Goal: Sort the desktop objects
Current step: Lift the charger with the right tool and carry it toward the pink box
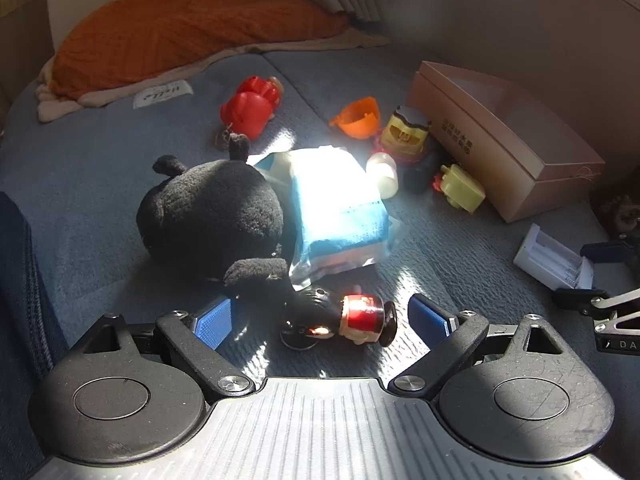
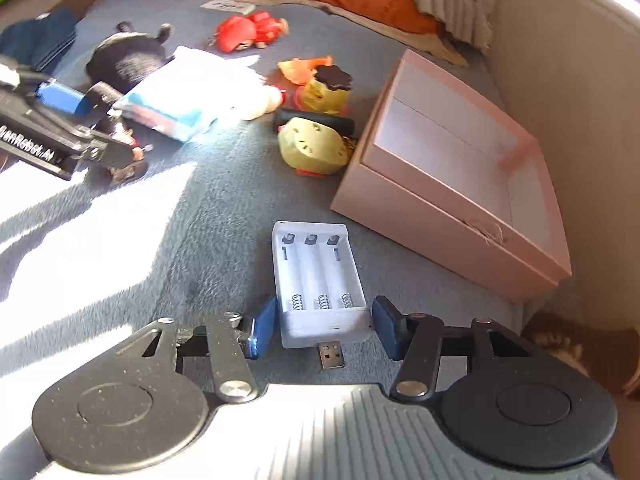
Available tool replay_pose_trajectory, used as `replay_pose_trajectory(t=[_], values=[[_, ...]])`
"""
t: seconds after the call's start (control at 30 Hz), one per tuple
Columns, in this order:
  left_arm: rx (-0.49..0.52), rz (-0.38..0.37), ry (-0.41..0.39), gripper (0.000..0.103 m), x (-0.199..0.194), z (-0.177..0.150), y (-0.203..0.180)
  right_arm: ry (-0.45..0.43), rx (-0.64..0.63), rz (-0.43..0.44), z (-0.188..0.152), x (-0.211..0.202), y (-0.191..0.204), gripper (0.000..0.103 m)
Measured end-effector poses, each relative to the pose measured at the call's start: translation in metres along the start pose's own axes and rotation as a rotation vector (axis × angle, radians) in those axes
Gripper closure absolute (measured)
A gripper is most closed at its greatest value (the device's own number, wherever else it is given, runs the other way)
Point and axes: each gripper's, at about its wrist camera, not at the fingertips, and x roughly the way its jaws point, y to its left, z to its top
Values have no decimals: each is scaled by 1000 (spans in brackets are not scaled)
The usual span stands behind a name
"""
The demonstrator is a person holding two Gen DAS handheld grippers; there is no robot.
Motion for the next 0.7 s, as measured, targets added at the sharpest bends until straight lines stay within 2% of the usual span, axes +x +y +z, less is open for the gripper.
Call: replay_pose_trajectory(t=[0.07,0.13,0.2,0.27,0.3,0.33,0.37,0.53,0.63,0.7], values=[[5,-2,6,7,0,-1,-1,-26,-186,-29,-9,-8,17,51],[16,-11,4,6,-2,-3,-2,-14,-286,-75,-17,-9,24,51],[34,-20,10,6,-4,-5,-5,15,-317,-160,-22,-4,21,47],[50,-22,20,5,-4,-7,-9,23,-322,-335,-27,5,12,42],[60,-23,27,4,-3,-9,-11,23,-294,-393,-27,7,6,40],[68,-24,31,4,-3,-10,-13,25,-241,-401,-25,6,-3,33],[75,-26,34,4,-3,-11,-15,26,-150,-357,-20,3,-15,27],[76,-29,43,3,-3,-14,-18,-52,391,-28,12,-19,-80,14],[71,-21,49,3,-1,-14,-17,-72,618,132,35,0,-103,11],[65,-20,49,3,-1,-14,-16,-76,692,184,50,16,-107,11]])
